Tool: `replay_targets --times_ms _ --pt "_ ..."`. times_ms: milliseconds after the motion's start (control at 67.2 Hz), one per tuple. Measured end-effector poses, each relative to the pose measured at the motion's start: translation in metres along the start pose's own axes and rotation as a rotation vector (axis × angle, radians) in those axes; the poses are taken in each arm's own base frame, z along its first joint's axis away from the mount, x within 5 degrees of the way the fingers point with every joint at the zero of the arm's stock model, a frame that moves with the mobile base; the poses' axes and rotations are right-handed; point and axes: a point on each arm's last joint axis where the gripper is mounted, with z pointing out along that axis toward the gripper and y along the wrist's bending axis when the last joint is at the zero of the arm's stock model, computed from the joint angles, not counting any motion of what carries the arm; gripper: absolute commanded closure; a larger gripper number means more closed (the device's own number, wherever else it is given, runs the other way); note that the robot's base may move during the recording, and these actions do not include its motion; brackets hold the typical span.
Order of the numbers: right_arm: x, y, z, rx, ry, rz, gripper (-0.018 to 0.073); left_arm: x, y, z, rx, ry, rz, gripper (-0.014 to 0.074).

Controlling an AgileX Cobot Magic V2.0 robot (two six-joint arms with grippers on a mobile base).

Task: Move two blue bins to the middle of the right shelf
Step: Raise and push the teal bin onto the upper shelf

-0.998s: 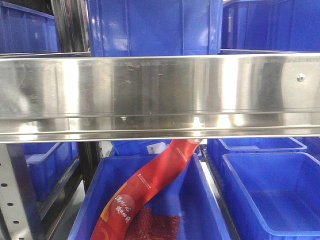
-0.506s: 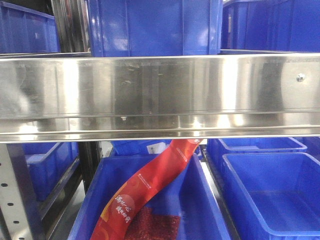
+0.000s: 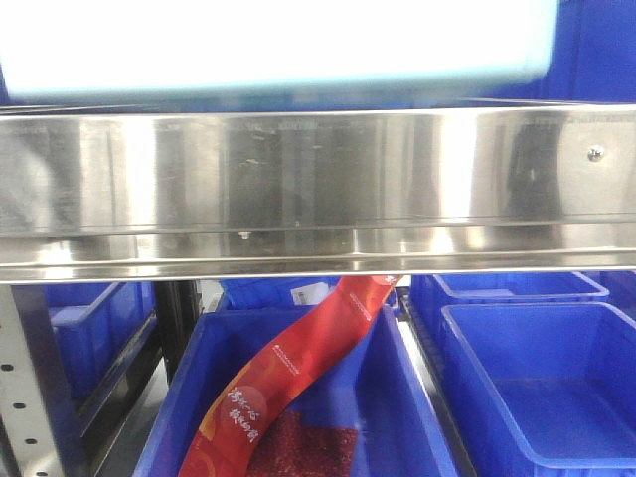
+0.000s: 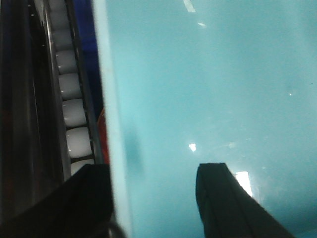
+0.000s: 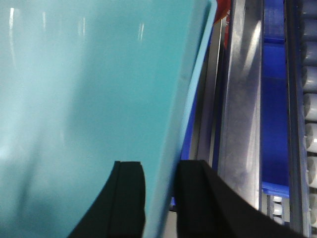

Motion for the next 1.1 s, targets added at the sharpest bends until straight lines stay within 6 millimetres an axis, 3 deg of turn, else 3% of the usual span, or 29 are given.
replay_targets --times_ms 104,194,283,387,447,640,774,849,953,1057,1102 --pt "0.000 -0.001 0.007 0.010 0.013 -0.009 0.0713 0.000 0.001 0.006 -0.005 0.014 0.006 0.0470" --pt "-0.001 -0.001 0.009 0.009 0.007 -0.011 0.0625 0.000 0.001 0.007 -0.009 0.014 0.010 0.0307" --pt "-0.002 -0.001 0.009 0.017 0.001 -0.019 0.0426 0.000 0.002 0.007 -0.012 0.016 0.027 0.0157" --pt "-0.004 -0.005 0.010 0.052 -0.021 -0.038 0.0084 -0.001 0.001 0.003 -0.010 0.004 0.042 0.0032" --pt "-0.005 -0.008 0.010 0.068 -0.027 -0.043 -0.0017 -0.001 0.001 0.001 -0.010 0.000 0.043 -0.0004" --pt "-0.006 -0.009 0.006 0.074 -0.040 -0.048 0.0037 -0.003 -0.001 -0.010 -0.005 -0.035 0.048 -0.0004" --pt "-0.005 -0.009 -0.017 0.064 -0.094 -0.046 0.0138 -0.004 -0.005 -0.045 0.006 -0.120 0.057 0.0063" --pt "-0.004 -0.009 -0.035 0.056 -0.134 -0.045 0.0266 -0.002 -0.007 -0.067 0.013 -0.172 0.063 0.0176" --pt "0.000 -0.010 -0.064 0.049 -0.203 -0.046 0.0501 0.003 -0.008 -0.099 0.006 -0.250 0.081 0.0445" --pt "0.013 -0.014 -0.081 0.068 -0.237 -0.059 0.0684 0.017 -0.006 -0.124 -0.024 -0.303 0.105 0.0690" --pt "0.022 -0.018 -0.084 0.085 -0.240 -0.070 0.0725 0.025 -0.004 -0.131 -0.043 -0.320 0.118 0.0706"
